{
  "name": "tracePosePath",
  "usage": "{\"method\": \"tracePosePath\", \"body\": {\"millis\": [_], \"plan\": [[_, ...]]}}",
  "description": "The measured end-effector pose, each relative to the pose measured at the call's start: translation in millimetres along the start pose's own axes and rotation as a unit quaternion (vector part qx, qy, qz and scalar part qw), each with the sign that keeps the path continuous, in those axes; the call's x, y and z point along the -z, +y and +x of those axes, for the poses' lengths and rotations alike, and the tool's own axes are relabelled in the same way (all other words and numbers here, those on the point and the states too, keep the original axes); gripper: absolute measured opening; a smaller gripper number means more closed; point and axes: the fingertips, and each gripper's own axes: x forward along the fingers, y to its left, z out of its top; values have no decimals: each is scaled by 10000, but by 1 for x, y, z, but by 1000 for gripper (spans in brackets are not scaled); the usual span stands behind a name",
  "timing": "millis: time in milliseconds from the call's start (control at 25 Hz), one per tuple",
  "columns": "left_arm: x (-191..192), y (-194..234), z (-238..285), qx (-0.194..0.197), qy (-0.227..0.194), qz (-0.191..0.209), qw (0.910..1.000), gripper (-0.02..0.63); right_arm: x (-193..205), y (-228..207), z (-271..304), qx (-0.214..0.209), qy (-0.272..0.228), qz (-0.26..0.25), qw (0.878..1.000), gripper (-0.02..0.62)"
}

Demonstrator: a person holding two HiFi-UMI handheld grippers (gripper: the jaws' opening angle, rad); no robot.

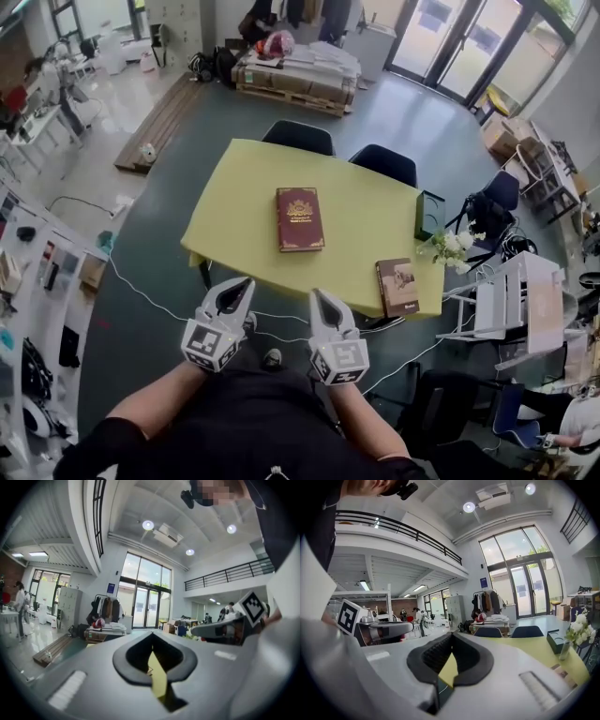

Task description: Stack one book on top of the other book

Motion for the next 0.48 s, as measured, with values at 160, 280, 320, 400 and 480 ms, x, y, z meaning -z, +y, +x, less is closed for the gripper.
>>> {"method": "tracePosePath", "body": {"millis": [160, 280, 320, 400, 480], "plan": [[-2, 18, 27, 41, -10, -30, 10000, 8, -4, -18, 27, 59, -2, 43, 10000, 3], [-5, 34, 51, 142, -19, -39, 9999, 8, -13, -32, 48, 161, -22, 15, 9999, 3], [-8, 40, 61, 193, -37, -40, 9998, 8, -17, -37, 56, 209, -34, -8, 9998, 3], [-14, 52, 82, 318, -96, -30, 9994, 8, -24, -48, 73, 316, -49, -59, 9995, 3], [-20, 65, 102, 449, -143, -15, 9989, 8, -30, -59, 91, 436, -52, -105, 9990, 3]]}}
